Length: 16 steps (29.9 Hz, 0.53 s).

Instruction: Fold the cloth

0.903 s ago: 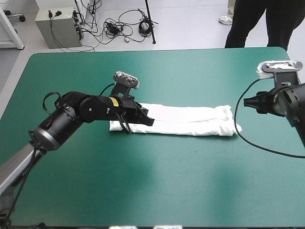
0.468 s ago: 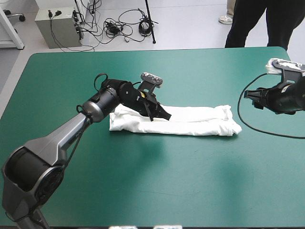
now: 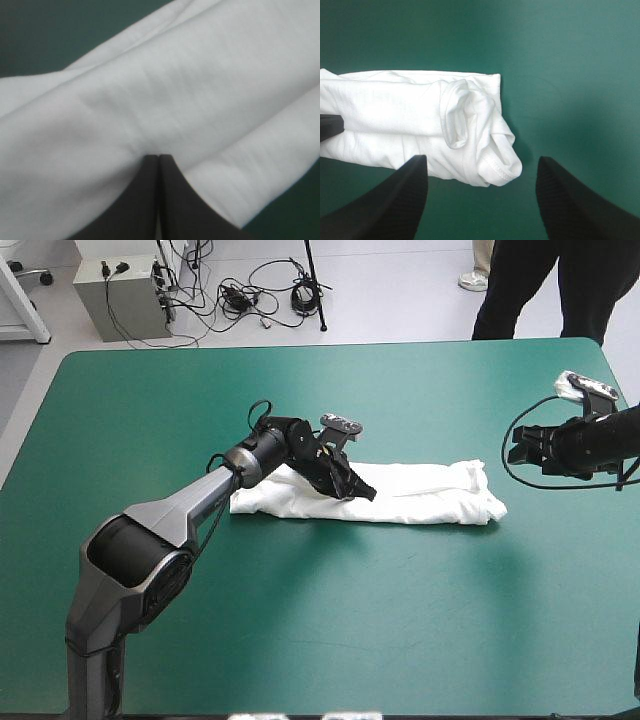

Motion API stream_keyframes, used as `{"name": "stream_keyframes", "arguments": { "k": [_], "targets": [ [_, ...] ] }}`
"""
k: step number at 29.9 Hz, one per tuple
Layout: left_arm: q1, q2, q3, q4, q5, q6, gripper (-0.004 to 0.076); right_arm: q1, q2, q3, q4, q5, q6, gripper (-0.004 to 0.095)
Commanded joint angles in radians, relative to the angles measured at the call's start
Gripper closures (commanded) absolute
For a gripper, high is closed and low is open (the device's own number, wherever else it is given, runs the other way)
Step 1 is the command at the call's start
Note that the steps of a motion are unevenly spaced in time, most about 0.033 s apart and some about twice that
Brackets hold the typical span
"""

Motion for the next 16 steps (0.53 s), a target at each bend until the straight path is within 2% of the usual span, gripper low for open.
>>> {"name": "stream_keyframes", "arguments": {
  "k": [1, 11, 16],
  "targets": [
    [-0.019, -0.034, -0.037, -0.01, -0.016, -0.007, 0.0733, -0.006, -0.006, -0.025, 0.043, -0.019, -0.024, 0.0266],
    [-0.027, -0.018, -0.04, 0.003, 0.003, -0.011, 0.0733, -0.004, 0.127, -0.025, 0.106, 0.002, -0.07, 0.0244],
    [-0.027, -0.02, -0.044, 0.027, 0.017, -0.011, 0.0733, 0.052, 0.202, -0.025, 0.114, 0.01, -0.099, 0.0246]
  ]
}}
